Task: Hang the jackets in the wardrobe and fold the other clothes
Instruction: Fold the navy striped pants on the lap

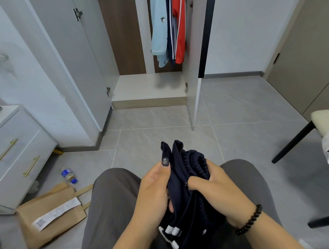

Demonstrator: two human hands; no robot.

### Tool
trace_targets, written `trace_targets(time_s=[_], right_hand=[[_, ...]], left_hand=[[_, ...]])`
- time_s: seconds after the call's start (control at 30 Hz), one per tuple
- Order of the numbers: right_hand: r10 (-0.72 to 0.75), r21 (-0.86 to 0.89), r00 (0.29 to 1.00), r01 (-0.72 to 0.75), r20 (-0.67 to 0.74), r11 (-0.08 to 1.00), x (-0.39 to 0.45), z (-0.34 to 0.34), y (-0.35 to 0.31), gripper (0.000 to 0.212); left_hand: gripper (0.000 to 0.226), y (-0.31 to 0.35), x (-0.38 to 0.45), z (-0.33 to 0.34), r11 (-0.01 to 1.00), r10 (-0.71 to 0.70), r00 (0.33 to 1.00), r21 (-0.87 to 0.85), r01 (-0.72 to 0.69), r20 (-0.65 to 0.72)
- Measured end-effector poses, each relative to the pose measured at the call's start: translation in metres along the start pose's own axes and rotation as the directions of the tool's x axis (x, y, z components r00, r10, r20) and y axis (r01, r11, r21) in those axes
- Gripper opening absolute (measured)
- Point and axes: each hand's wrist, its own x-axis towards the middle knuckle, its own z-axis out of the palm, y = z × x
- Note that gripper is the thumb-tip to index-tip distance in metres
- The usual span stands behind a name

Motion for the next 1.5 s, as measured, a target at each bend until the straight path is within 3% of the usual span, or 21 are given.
trace_targets(time_s=[0.1,0.2,0.33,0.5,0.63,0.7,0.8,0.87,0.97,1.07,1.2,1.3,1.4,1.5], right_hand=[[0.034,0.043,0.997,-0.031,-0.071,0.999,0.001,-0.008,-0.002,0.022],[0.03,0.05,0.994,-0.024,-0.105,0.998,0.002,-0.015,-0.007,0.022],[-0.032,-0.019,0.998,0.031,-0.048,0.999,-0.002,-0.002,-0.01,0.037],[-0.043,-0.022,0.999,0.043,-0.025,0.999,-0.004,0.005,-0.011,0.033],[-0.039,0.017,0.999,0.039,-0.021,0.999,-0.005,0.008,-0.01,0.017],[-0.041,0.053,0.999,0.042,-0.018,0.998,-0.005,0.008,-0.009,0.023],[-0.026,0.136,0.999,0.022,0.022,0.99,-0.006,0.005,-0.009,0.039],[-0.064,0.182,0.996,0.05,0.068,0.982,-0.006,0.003,-0.013,0.032],[-0.138,0.034,0.983,0.135,0.119,0.99,-0.005,0.007,-0.02,0.024],[-0.105,-0.095,0.994,0.108,0.028,0.99,0.0,0.008,-0.018,0.024],[0.038,0.08,0.996,-0.032,-0.075,0.996,0.015,0.0,-0.015,0.013],[0.084,0.204,0.989,-0.057,-0.123,0.977,0.037,-0.005,-0.025,0.013],[0.071,0.27,0.983,-0.024,-0.168,0.963,0.065,-0.003,-0.044,0.014],[0.062,0.293,0.982,-0.007,-0.177,0.956,0.093,0.008,-0.071,0.016]], left_hand=[[0.039,0.0,0.005,-0.011,0.999,0.016,1.0,-0.04,-0.016,-0.007],[0.052,0.006,0.006,-0.017,0.999,0.035,0.999,-0.039,-0.035,0.015],[0.048,0.008,-0.001,-0.002,0.999,0.044,0.982,-0.001,-0.045,0.183],[0.033,0.004,0.002,-0.001,0.996,0.048,0.988,0.062,-0.058,0.145],[0.034,-0.002,0.001,-0.005,0.989,0.088,0.979,0.099,-0.107,0.183],[0.036,-0.004,0.001,-0.003,0.989,0.087,0.978,0.099,-0.107,0.191],[0.055,-0.007,0.001,-0.001,0.999,0.052,0.976,-0.026,-0.047,0.211],[0.067,-0.009,0.0,0.0,0.989,0.005,0.963,-0.144,0.035,0.27],[0.079,-0.01,0.0,-0.002,0.953,-0.031,0.937,-0.272,0.132,0.347],[0.091,-0.011,0.004,-0.007,0.938,-0.041,0.928,-0.307,0.163,0.37],[0.087,-0.015,0.005,-0.007,0.903,-0.006,0.963,-0.412,0.122,0.271],[0.082,-0.02,0.003,-0.007,0.961,0.134,0.988,-0.253,-0.112,0.072],[0.084,-0.018,0.003,-0.013,0.932,0.33,0.939,0.12,-0.341,0.101],[0.1,-0.017,0.019,-0.011,0.852,0.349,0.936,0.402,-0.336,0.044]])
